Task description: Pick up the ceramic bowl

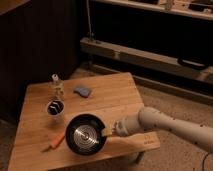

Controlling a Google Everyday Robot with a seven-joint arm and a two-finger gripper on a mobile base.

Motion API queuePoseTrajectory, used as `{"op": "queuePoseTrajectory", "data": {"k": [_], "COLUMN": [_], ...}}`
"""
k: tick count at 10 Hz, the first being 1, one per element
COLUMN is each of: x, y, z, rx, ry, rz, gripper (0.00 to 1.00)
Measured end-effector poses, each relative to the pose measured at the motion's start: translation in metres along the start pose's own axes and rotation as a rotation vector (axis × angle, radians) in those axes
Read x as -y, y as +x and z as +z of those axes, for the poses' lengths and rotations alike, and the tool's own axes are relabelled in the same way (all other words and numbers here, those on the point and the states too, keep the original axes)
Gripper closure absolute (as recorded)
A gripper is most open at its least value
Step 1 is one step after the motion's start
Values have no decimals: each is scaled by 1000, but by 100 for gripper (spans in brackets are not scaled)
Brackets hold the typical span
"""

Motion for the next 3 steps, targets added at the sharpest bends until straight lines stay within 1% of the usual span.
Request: {"op": "queuePoseTrajectory", "data": {"k": [1,3], "x": [2,1], "y": [-1,-1], "z": [-2,-2], "rx": [11,8], "ry": [0,-1], "rz": [3,1], "gripper": [100,100]}}
